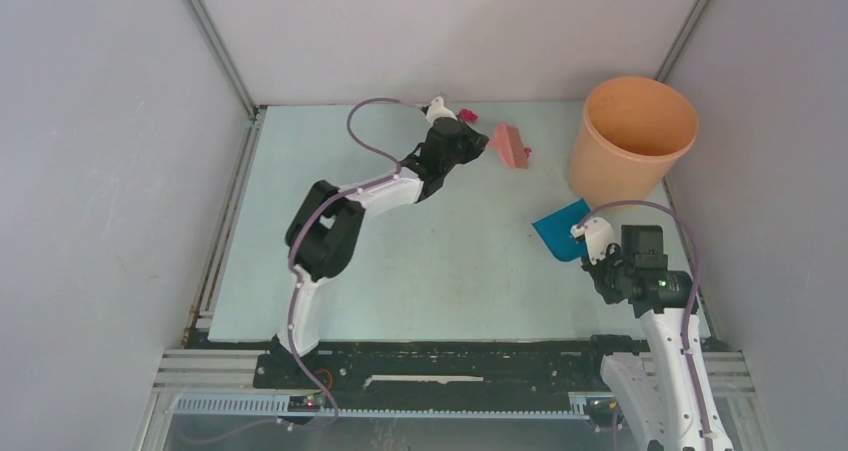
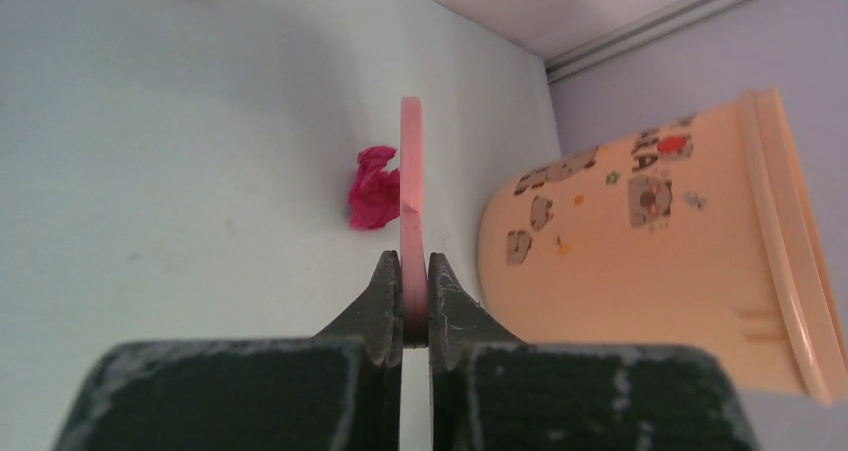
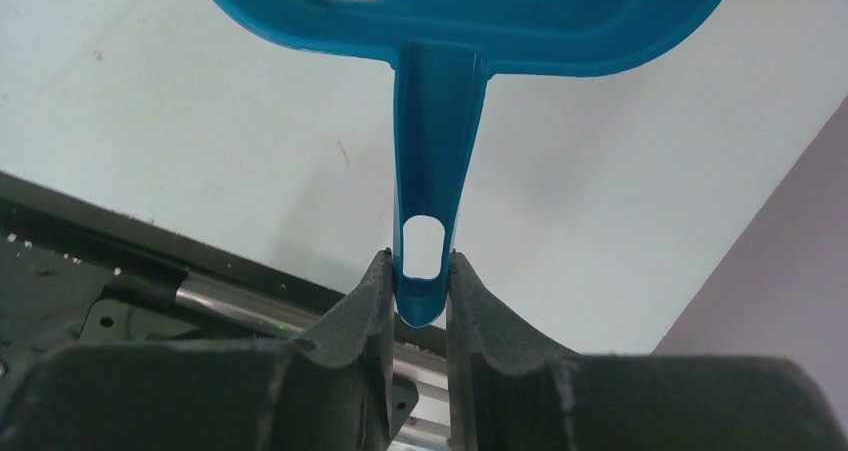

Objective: Sweep away the paper scraps from the table

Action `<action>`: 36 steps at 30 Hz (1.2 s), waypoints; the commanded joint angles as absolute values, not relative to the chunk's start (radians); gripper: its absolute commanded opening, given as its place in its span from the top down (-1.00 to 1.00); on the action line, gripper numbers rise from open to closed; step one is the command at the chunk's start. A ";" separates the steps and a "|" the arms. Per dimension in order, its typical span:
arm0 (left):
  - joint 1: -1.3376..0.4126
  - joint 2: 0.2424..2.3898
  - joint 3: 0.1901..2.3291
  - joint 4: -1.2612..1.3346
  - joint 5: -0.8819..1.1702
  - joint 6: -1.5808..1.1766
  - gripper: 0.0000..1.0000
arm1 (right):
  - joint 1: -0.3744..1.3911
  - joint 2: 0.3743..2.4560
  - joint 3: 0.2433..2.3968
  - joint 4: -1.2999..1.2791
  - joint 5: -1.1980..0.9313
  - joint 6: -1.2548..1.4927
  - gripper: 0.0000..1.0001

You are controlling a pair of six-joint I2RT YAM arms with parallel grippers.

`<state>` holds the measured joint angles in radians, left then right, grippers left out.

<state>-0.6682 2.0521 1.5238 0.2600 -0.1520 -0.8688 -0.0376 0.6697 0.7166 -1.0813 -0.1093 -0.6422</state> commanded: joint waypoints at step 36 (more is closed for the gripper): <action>-0.609 1.461 0.738 0.372 -0.222 -1.211 1.00 | 0.149 0.654 0.586 -0.760 0.131 -0.507 1.00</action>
